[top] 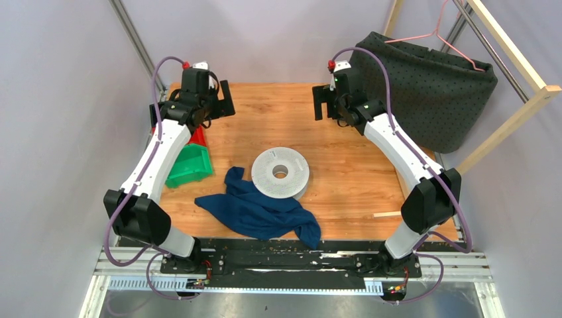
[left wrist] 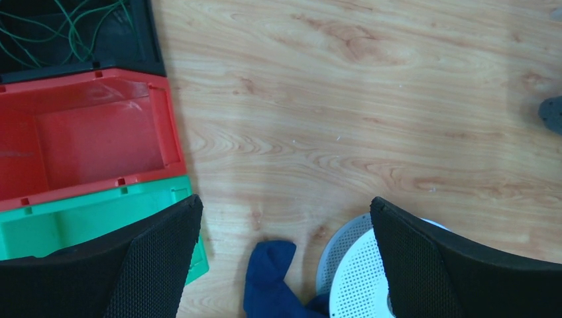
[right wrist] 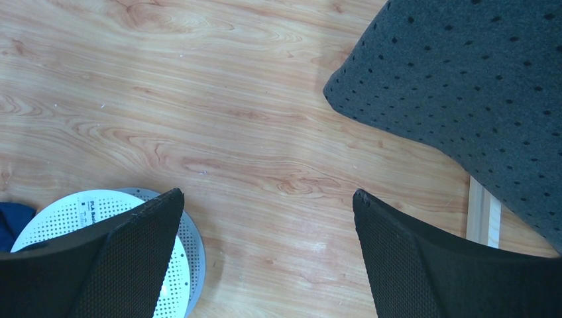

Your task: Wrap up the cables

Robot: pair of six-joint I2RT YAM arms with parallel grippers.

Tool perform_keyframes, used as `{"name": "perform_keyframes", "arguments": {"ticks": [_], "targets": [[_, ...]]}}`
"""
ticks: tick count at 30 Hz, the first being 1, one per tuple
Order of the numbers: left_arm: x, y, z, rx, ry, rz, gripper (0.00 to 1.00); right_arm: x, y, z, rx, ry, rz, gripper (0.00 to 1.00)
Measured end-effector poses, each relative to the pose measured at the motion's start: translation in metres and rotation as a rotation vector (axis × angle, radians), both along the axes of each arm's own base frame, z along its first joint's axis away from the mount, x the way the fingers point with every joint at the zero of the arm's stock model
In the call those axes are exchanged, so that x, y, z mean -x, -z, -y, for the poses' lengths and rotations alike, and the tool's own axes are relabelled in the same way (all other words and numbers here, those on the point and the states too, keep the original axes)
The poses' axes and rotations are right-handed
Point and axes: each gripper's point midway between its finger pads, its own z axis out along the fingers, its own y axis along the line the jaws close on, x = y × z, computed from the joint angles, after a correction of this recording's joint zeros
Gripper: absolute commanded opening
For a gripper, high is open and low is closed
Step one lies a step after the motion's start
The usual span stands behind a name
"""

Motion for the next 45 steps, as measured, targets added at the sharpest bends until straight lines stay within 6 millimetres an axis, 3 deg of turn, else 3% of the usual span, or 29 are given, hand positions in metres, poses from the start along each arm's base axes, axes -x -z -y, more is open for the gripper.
{"name": "perform_keyframes", "arguments": {"ticks": [4, 6, 11, 16, 21, 26, 36, 40, 45], "targets": [[0.001, 0.006, -0.009, -0.017, -0.023, -0.044, 1.0, 0.001, 0.001, 0.0, -0.005, 0.004, -0.005, 1.0], [-0.01, 0.003, -0.025, 0.012, -0.073, -0.05, 1.0, 0.001, 0.001, 0.0, -0.01, 0.007, -0.008, 1.0], [-0.042, 0.017, -0.101, 0.066, -0.298, -0.092, 0.97, 0.004, 0.004, 0.0, -0.011, 0.009, -0.023, 1.0], [-0.076, 0.043, -0.151, 0.09, -0.453, -0.135, 0.85, 0.004, 0.005, 0.0, -0.02, 0.02, -0.03, 1.0], [-0.119, 0.066, -0.173, 0.136, -0.508, -0.142, 0.86, 0.007, 0.012, 0.001, -0.021, 0.028, -0.047, 1.0], [-0.149, 0.09, -0.191, 0.12, -0.568, -0.14, 0.8, 0.01, 0.021, 0.005, 0.0, 0.037, -0.068, 1.0], [-0.165, 0.151, -0.223, 0.072, -0.687, -0.182, 0.65, 0.017, 0.034, 0.019, 0.066, 0.07, -0.109, 1.0], [-0.165, 0.17, -0.236, 0.058, -0.715, -0.2, 0.53, 0.018, 0.04, 0.022, 0.093, 0.073, -0.131, 1.0], [-0.167, 0.187, -0.246, 0.05, -0.718, -0.214, 0.25, 0.011, 0.047, 0.02, 0.114, 0.075, -0.155, 0.99]]}}
